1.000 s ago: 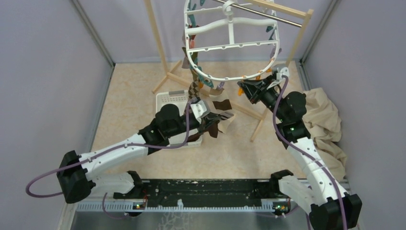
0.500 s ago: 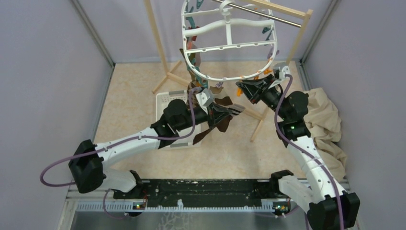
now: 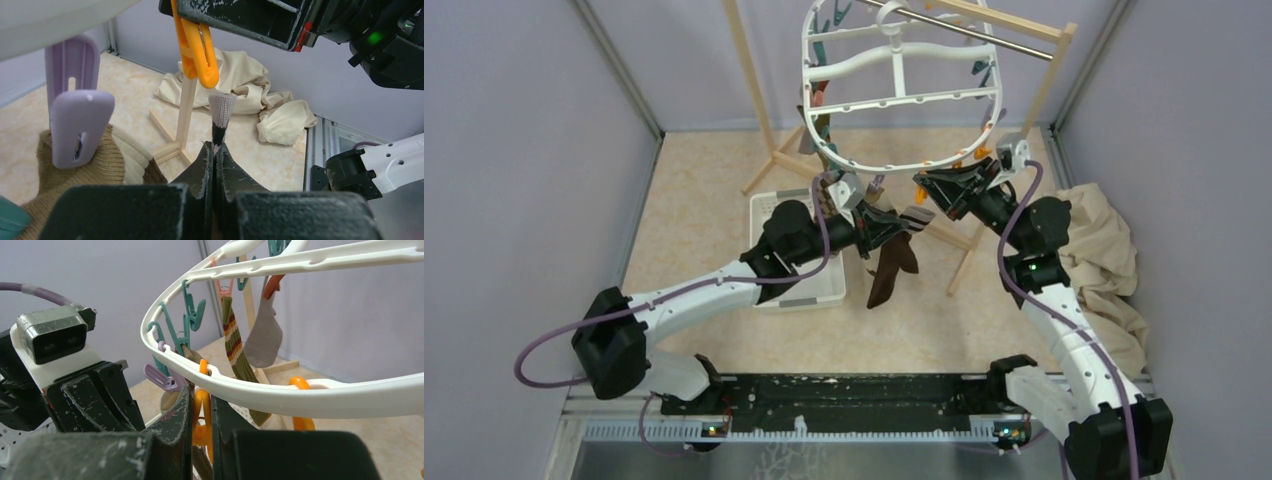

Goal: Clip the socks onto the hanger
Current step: Clamp the sock onto the hanger.

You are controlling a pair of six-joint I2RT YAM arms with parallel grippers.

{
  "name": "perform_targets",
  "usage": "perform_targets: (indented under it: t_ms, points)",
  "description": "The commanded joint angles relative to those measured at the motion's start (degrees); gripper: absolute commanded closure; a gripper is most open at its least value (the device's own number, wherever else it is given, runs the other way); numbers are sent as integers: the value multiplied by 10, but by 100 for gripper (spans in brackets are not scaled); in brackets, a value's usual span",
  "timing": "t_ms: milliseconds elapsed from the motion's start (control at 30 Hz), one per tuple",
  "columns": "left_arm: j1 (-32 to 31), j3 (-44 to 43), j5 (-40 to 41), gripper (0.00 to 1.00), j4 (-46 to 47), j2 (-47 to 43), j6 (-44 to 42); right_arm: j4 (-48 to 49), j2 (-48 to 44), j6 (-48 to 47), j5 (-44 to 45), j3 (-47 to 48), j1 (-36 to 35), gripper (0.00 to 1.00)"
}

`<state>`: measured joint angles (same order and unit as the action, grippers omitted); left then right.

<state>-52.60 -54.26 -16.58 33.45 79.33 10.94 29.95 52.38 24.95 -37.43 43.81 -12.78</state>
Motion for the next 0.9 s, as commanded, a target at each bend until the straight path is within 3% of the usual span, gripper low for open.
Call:
perform_targets:
  t_ms: [0,333,533,767,867]
  points:
    - [8,16,-18,100,44,2,23,37,6,10,-62,-8,1,100]
    - [36,33,-68,100,109,11,69,143,13,50,-114,-37,2,100]
    - [49,39,-114,100,158,17,115,259,33,103,-152,-61,4,100]
    - [61,70,-196,100,300,43,195,427,77,199,-185,-79,7,100]
    - [61,72,-210,100,314,44,198,442,85,209,-191,-81,8,100]
